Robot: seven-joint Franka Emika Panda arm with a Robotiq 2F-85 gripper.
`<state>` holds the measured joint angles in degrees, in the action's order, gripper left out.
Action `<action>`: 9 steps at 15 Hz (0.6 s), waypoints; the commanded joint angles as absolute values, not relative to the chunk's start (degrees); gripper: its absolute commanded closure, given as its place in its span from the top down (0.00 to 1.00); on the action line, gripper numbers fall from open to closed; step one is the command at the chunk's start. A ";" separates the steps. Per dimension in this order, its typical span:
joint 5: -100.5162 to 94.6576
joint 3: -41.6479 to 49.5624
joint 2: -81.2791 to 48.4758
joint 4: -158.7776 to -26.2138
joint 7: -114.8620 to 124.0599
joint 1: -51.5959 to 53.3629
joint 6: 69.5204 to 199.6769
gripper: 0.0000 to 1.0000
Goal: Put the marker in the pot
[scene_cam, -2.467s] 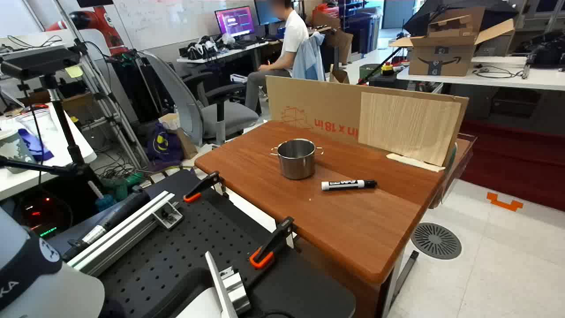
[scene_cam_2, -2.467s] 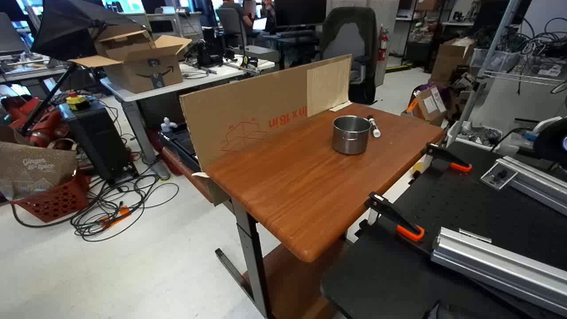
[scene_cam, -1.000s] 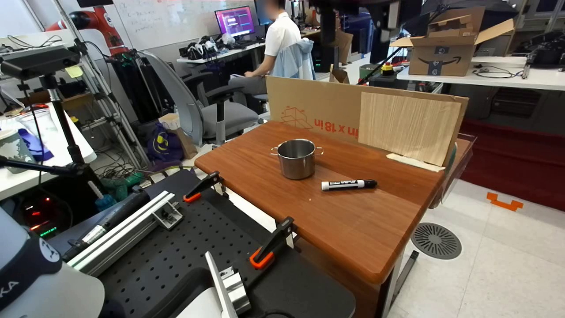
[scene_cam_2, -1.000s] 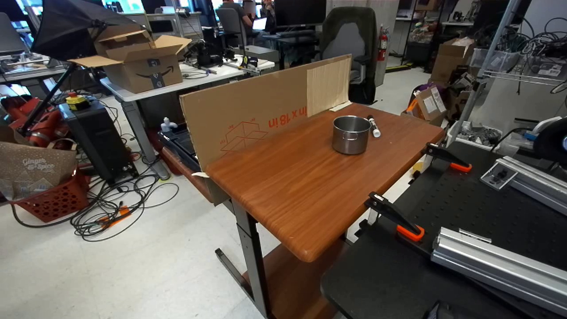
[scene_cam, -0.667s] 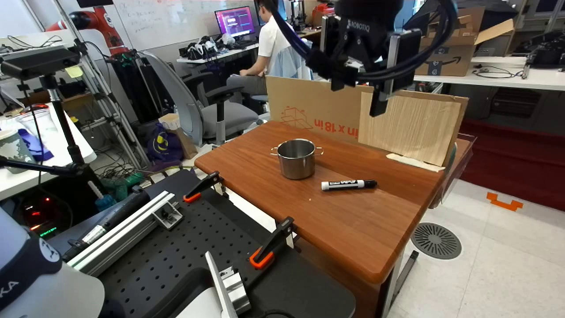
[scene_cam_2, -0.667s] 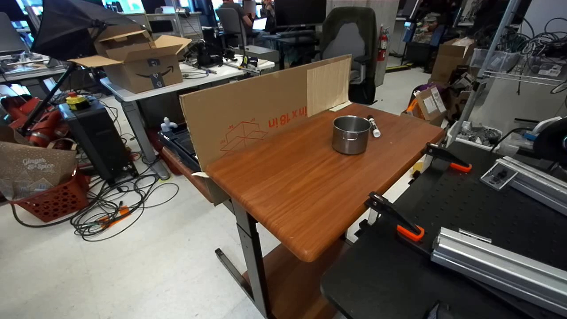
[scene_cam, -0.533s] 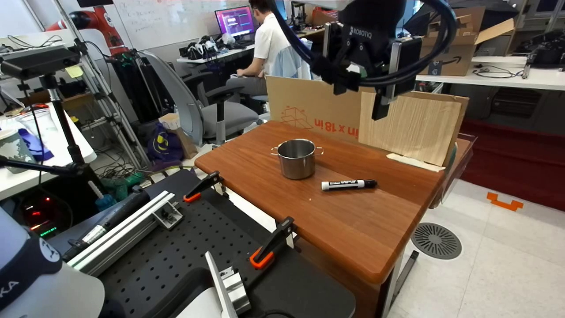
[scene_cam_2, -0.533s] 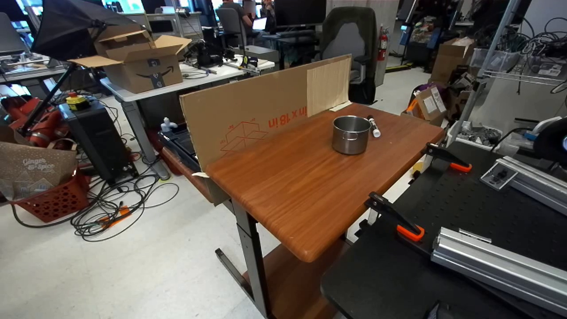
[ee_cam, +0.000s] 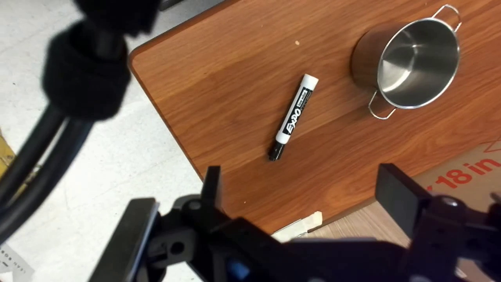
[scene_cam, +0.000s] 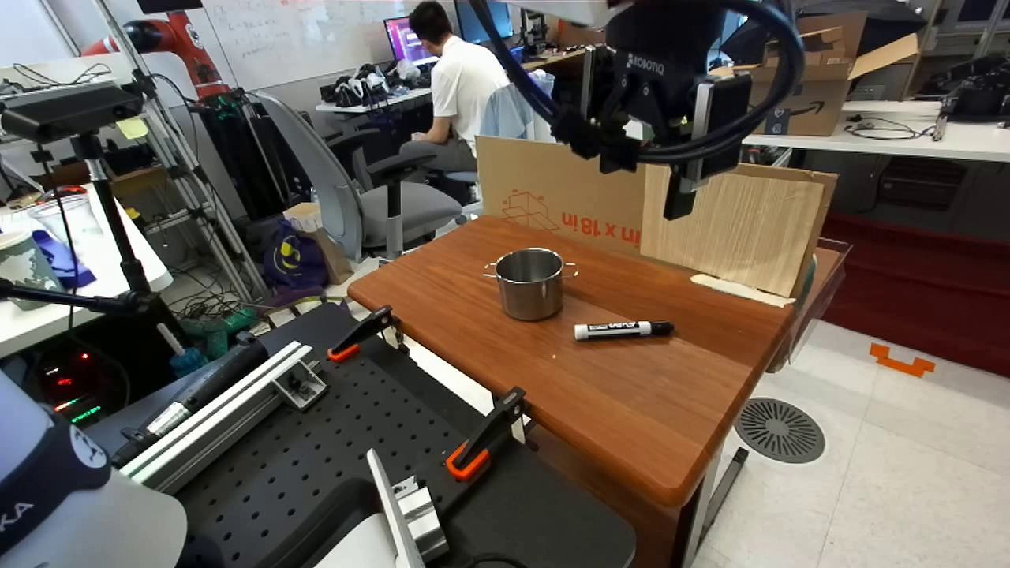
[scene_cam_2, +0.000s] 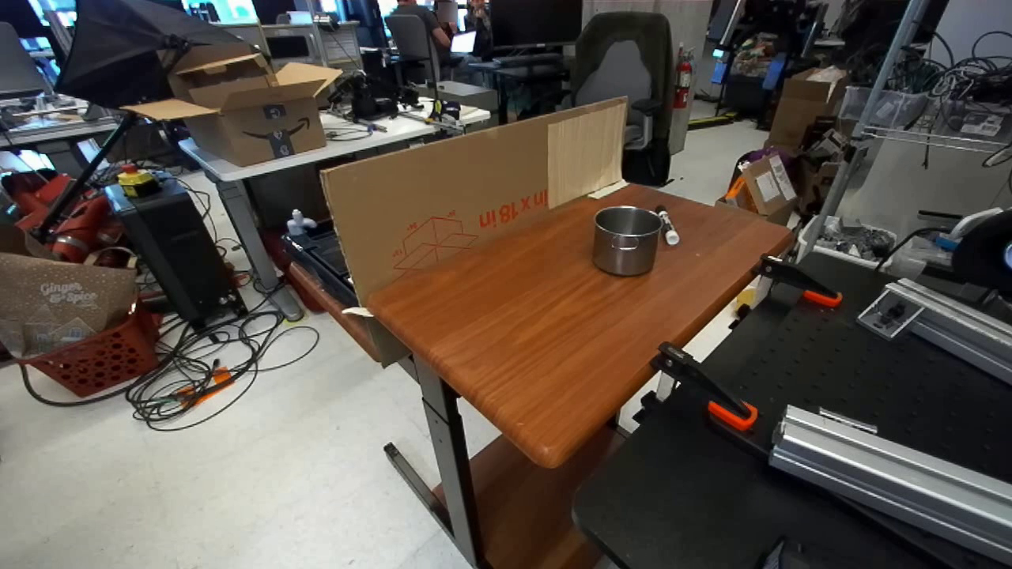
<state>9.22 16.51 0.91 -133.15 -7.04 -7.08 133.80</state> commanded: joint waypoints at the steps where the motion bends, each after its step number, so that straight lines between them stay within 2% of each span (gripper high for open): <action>1: 8.86 13.91 -0.77 -134.45 0.17 -8.31 137.80 1.00; 9: 3.30 13.02 -9.10 -134.08 17.21 -7.77 145.23 1.00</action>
